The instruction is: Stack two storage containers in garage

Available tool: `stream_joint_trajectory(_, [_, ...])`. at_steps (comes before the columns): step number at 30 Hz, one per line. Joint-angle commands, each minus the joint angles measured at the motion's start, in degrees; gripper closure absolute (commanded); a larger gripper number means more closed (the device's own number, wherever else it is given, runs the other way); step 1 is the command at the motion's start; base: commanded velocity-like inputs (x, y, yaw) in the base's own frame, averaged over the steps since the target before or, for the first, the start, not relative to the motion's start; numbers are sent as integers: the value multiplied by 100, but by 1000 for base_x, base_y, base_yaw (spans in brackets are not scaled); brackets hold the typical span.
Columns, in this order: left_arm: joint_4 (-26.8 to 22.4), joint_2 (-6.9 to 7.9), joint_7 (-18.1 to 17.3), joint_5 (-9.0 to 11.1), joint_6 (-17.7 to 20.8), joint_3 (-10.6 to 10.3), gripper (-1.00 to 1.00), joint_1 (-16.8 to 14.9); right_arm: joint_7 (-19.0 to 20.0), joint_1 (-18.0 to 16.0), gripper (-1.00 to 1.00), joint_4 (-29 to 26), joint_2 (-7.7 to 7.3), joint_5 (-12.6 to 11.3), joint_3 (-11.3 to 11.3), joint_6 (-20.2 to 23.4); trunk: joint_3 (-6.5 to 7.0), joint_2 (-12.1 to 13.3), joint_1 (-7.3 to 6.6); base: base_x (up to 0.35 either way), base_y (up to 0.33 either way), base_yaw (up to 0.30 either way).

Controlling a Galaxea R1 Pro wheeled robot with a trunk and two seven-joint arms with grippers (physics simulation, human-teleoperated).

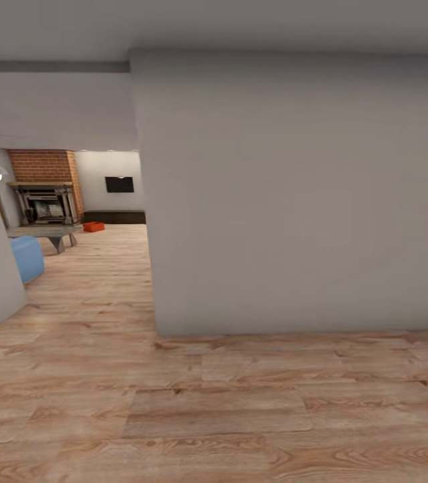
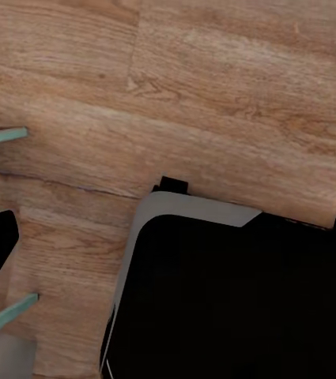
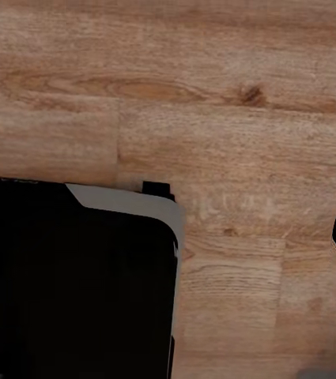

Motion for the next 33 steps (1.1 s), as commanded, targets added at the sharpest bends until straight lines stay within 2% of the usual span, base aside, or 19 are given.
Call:
stream_joint_trajectory(1, [4, -1, 13, 47, -16, -46, -100, -3, -16, -6, -100, 18, 1, 59, -9, -27, -2, -3, 5, 323, 0, 0])
stream_joint_trajectory(20, [4, -1, 16, 47, -36, -50, -100, -3, 28, -6, -100, 18, -4, 91, 17, -48, -2, -3, 5, 311, 0, 0])
stream_joint_trajectory(33, [4, 4, 21, 47, -46, -42, -100, -6, 28, -6, -100, 18, -1, 86, 30, -6, -2, -3, 5, 40, 0, 0])
